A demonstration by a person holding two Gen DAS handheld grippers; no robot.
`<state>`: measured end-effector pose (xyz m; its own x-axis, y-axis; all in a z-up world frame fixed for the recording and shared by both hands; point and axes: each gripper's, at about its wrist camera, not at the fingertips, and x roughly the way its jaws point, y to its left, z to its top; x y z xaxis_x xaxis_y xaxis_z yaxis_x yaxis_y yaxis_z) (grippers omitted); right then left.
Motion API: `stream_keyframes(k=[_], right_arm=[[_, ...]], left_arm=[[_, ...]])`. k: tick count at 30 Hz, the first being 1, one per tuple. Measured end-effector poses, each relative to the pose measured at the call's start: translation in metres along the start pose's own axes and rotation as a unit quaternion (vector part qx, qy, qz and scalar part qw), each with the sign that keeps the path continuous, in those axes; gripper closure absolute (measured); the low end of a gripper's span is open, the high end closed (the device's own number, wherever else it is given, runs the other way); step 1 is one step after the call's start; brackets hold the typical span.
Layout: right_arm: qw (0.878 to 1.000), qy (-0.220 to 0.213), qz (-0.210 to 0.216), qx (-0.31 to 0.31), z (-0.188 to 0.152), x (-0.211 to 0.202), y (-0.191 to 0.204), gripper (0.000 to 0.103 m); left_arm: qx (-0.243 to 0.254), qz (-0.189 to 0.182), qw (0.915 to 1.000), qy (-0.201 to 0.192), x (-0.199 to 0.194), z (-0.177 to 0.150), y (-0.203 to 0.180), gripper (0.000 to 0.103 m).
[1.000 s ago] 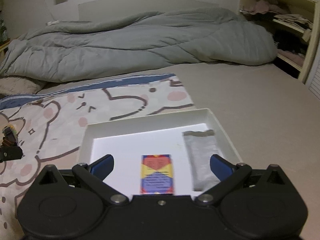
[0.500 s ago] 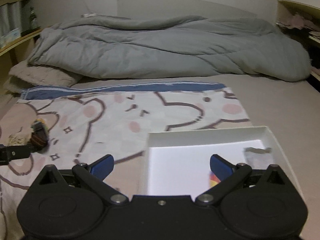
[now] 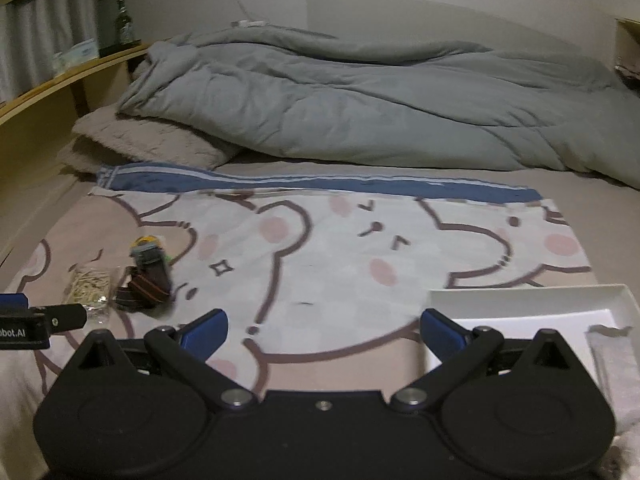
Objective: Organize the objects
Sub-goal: 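Move both tools toward the bead bag and yellow headlamp on the sheet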
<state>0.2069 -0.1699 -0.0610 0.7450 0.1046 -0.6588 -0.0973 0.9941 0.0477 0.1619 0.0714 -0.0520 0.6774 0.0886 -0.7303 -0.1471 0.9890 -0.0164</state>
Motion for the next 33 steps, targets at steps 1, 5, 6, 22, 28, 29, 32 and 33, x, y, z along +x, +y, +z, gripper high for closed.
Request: stream_keyframes(k=[1, 5, 6, 22, 28, 29, 32, 33], right_arm=[[1.000, -0.001, 0.003, -0.001, 0.000, 0.003, 0.004, 0.000], [1.000, 0.004, 0.024, -0.020, -0.001, 0.019, 0.024, 0.000], [0.999, 0.004, 0.026, -0.026, -0.001, 0.023, 0.030, 0.000], [0.998, 0.009, 0.059, -0.025, 0.008, 0.104, 0.084, 0.000], [0.996, 0.012, 0.077, -0.043, 0.017, 0.135, 0.114, 0.000], [0.996, 0.013, 0.081, -0.046, 0.018, 0.139, 0.118, 0.000], [0.995, 0.008, 0.093, -0.045, 0.022, 0.151, 0.130, 0.000], [0.995, 0.003, 0.090, -0.041, 0.024, 0.155, 0.134, 0.000]], left_arm=[[-0.002, 0.003, 1.0000, 0.002, 0.002, 0.000, 0.006, 0.000], [-0.010, 0.013, 0.9998, 0.007, 0.010, 0.000, 0.023, 0.000], [-0.012, 0.015, 0.9998, 0.008, 0.013, 0.001, 0.027, 0.000], [-0.053, 0.075, 0.9957, 0.010, 0.061, 0.015, 0.086, 0.000], [-0.086, 0.094, 0.9916, 0.022, 0.086, 0.018, 0.110, 0.000], [-0.092, 0.095, 0.9909, 0.025, 0.090, 0.018, 0.114, 0.000], [-0.108, 0.092, 0.9893, 0.035, 0.101, 0.017, 0.123, 0.000], [-0.110, 0.093, 0.9888, 0.038, 0.105, 0.016, 0.125, 0.000]])
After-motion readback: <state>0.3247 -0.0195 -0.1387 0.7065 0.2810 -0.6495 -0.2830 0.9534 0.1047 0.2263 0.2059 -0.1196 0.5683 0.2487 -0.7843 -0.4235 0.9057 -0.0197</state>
